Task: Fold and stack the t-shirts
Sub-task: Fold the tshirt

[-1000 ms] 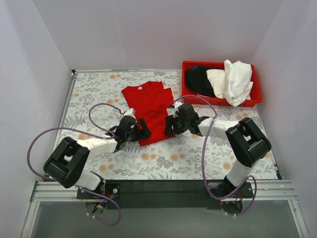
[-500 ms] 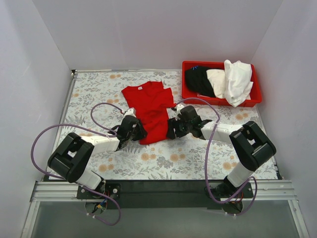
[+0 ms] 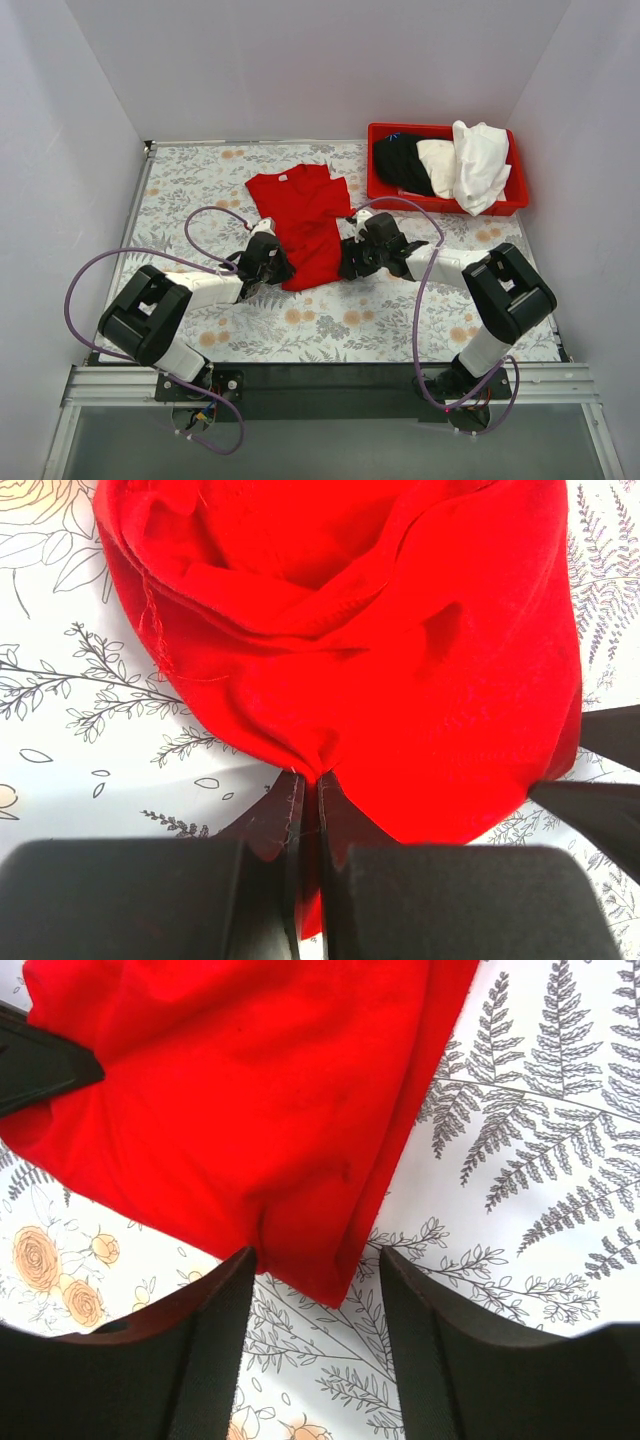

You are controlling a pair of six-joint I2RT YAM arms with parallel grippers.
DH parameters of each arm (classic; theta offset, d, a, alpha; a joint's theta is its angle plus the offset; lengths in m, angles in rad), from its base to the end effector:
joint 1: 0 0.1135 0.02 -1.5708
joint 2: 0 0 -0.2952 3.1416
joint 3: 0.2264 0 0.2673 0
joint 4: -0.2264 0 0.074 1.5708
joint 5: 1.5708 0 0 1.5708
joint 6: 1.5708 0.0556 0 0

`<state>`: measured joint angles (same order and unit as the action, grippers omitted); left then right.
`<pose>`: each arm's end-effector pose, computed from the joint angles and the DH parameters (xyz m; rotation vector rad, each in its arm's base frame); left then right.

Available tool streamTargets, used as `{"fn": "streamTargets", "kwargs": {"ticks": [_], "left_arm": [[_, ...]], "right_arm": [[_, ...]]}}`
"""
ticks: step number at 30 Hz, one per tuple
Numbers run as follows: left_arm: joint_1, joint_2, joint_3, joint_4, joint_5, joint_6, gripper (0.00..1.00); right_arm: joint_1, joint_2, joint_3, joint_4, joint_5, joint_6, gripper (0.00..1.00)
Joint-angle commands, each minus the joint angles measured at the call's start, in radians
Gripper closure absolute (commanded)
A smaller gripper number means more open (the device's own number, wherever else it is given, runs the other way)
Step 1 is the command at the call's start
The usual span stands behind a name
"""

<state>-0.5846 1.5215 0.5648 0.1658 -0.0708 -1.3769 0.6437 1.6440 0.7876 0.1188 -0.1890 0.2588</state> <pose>0.2487 -0.1599 0.1380 -1.0109 2.3214 -0.8147 0.2759 0.2201 0.1639 -0.5548 2.3239 0.6642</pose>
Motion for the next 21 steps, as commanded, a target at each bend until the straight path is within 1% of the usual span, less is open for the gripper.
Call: {"fn": "streamTargets", "kwargs": {"ticks": [1, 3, 4, 6, 7, 9, 10, 12, 13, 15, 16, 19, 21], "left_arm": [[-0.006, 0.045, -0.032, -0.16, -0.02, 0.019, 1.0], [-0.006, 0.043, -0.032, -0.16, -0.021, 0.018, 1.0], [-0.006, 0.046, -0.031, -0.161, -0.02, 0.019, 1.0], [-0.006, 0.051, -0.028, -0.16, -0.02, 0.021, 1.0], [-0.006, 0.054, -0.028, -0.16, -0.02, 0.021, 1.0], [-0.006, 0.055, -0.028, -0.161, -0.017, 0.024, 1.0], [-0.006, 0.057, -0.026, -0.16, -0.015, 0.024, 1.0], [-0.007, 0.057, -0.026, -0.16, -0.011, 0.025, 1.0], [-0.006, 0.057, -0.026, -0.16, -0.011, 0.027, 1.0], [-0.007, 0.055, -0.026, -0.161, -0.001, 0.03, 1.0], [-0.009, 0.052, -0.026, -0.16, 0.002, 0.033, 1.0], [-0.014, 0.042, -0.022, -0.16, 0.019, 0.044, 1.0], [-0.018, 0.037, -0.017, -0.195, 0.052, 0.058, 1.0]], "right_arm": [[-0.003, 0.05, -0.013, -0.057, 0.017, -0.018, 0.54], [-0.003, 0.037, -0.022, -0.061, 0.02, -0.021, 0.57], [-0.004, 0.033, -0.025, -0.059, 0.023, -0.024, 0.61], [-0.006, 0.022, -0.033, -0.061, 0.028, -0.032, 0.65], [-0.007, 0.02, -0.033, -0.062, 0.028, -0.035, 0.69], [-0.01, 0.028, -0.031, -0.064, 0.019, -0.039, 0.74], [-0.01, 0.033, -0.03, -0.062, 0.013, -0.041, 0.79], [-0.01, 0.048, -0.024, -0.062, -0.01, -0.041, 0.85], [-0.01, 0.051, -0.021, -0.062, -0.016, -0.039, 0.91], [-0.01, 0.043, -0.022, -0.077, -0.018, -0.039, 0.96], [-0.01, 0.037, -0.021, -0.09, -0.007, -0.039, 0.99], [-0.01, -0.004, -0.022, -0.169, 0.065, -0.053, 0.99], [-0.01, -0.036, -0.021, -0.228, 0.097, -0.073, 0.99]]}}
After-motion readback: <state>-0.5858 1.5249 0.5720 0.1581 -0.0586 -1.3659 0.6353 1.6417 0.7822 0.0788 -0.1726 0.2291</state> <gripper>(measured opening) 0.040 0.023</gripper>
